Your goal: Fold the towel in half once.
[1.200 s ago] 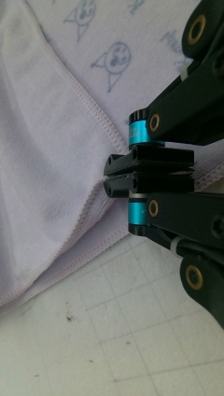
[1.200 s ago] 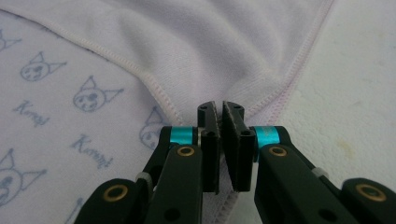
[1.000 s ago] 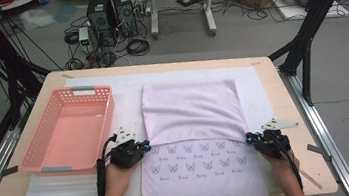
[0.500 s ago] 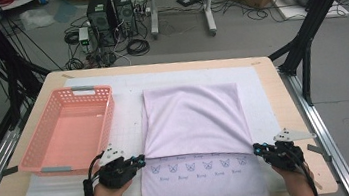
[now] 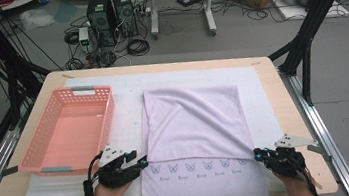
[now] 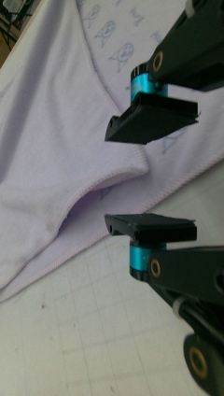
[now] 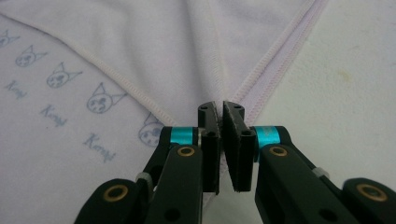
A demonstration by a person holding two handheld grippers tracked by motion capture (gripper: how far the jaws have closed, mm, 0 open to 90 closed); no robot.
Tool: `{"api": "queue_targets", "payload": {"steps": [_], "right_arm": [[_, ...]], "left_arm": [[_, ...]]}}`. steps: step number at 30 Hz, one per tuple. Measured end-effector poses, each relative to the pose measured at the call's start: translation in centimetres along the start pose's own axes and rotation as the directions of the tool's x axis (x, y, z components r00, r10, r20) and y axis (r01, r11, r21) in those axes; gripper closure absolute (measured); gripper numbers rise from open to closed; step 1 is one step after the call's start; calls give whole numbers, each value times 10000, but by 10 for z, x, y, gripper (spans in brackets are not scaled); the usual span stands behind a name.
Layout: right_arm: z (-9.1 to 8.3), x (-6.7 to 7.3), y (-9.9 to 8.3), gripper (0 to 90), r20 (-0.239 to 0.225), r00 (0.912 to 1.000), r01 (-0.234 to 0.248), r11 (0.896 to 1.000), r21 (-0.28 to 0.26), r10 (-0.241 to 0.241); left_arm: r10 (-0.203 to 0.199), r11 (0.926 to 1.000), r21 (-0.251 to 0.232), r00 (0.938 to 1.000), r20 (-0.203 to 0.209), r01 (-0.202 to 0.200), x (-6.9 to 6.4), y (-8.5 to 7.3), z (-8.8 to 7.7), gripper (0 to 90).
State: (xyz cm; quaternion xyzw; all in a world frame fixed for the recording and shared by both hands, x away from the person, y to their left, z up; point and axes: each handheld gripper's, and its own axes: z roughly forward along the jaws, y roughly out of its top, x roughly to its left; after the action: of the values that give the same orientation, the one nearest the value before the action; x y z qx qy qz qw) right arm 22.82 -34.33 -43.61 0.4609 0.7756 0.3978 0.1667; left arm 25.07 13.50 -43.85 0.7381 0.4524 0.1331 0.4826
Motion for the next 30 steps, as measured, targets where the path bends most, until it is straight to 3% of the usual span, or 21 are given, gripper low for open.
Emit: {"api": "queue_targets", "payload": {"steps": [5, 7, 9, 10, 18, 23, 30], "right_arm": [[1, -1, 0, 847, 67, 10000, -37, 10000, -70, 38], [1, -1, 0, 847, 67, 10000, 8, 10000, -89, -8], [2, -1, 1, 847, 75, 10000, 40, 9999, -101, -39], [2, -1, 1, 847, 73, 10000, 21, 10000, -86, -21], [-1, -3, 1, 854, -131, 9999, 28, 9998, -173, -30], [-13, 2, -2, 856, -220, 9997, 43, 9998, -208, -48], [-23, 11, -7, 857, -389, 9992, 89, 9999, -83, -92]], "left_arm": [[237, 9971, 718, 9997, -28, -234, -6, 1, 23, 509], [654, 9932, 979, 9976, -243, -627, -10, 0, 28, 613], [1035, 9913, 876, 9929, -580, -982, -13, -1, 29, 786], [1027, 9929, 686, 9919, -747, -976, -14, 0, 27, 863], [294, 9996, 30, 9996, -13, -293, -15, -1, 4, 875], [296, 9994, -203, 9991, 297, -290, -23, -6, -16, 875], [354, 9994, -40, 9986, 397, -353, -31, -23, -34, 874]]}}
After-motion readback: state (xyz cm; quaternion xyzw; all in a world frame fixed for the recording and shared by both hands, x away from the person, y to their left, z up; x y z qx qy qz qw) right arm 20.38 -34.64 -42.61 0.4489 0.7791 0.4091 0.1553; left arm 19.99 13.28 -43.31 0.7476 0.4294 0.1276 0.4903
